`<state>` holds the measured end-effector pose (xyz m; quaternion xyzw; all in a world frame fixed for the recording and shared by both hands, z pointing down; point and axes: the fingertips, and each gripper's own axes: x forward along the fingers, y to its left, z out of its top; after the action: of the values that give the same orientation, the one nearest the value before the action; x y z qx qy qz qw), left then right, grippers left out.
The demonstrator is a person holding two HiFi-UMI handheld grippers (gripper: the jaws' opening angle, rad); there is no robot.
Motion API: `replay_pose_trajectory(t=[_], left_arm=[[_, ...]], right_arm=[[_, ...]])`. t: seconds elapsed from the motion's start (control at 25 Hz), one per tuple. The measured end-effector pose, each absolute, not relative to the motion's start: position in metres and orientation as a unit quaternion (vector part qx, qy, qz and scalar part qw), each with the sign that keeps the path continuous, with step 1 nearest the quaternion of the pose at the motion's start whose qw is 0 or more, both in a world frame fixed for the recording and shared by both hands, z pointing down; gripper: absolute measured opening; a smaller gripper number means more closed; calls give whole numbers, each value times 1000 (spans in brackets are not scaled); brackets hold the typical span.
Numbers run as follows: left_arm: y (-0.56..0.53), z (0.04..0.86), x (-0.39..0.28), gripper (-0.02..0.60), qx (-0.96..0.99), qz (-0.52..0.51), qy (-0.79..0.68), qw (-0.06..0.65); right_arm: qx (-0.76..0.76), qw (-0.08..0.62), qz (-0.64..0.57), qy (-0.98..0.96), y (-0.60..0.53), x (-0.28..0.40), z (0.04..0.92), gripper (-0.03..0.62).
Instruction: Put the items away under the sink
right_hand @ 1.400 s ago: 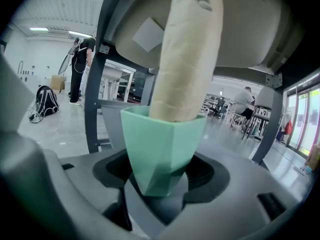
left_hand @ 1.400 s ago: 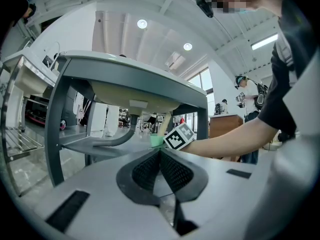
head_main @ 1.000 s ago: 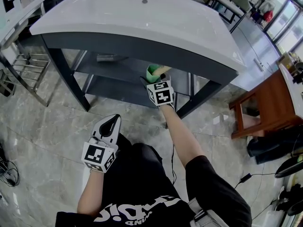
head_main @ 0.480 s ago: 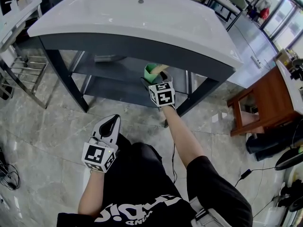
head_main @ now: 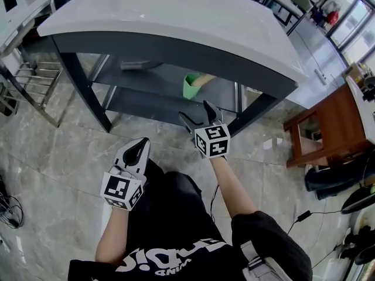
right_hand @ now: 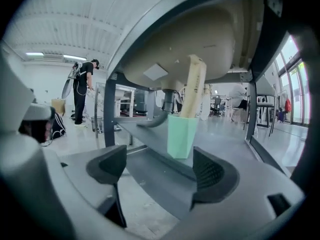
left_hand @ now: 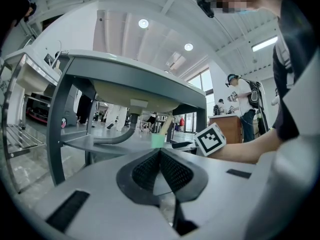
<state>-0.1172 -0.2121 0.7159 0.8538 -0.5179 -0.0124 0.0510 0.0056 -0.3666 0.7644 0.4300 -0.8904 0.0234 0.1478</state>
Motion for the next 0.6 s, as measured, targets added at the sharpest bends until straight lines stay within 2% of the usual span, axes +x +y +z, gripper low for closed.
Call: replay_pose_trajectory(t=[0.48,0.56,0.6], left_arm=[[-199,716,-110,17,853,-13,-520,46],[-196,712,-110,17,852,-10,-523,39],[-195,711,-110,17,852,-10,-523,37]], right_arm=[[368,133,-2,-920,-257,-21,751,408],[361,128,-14,-924,-249,-22,744,347],[357,123,-19,-926,-245,-23,739,279]])
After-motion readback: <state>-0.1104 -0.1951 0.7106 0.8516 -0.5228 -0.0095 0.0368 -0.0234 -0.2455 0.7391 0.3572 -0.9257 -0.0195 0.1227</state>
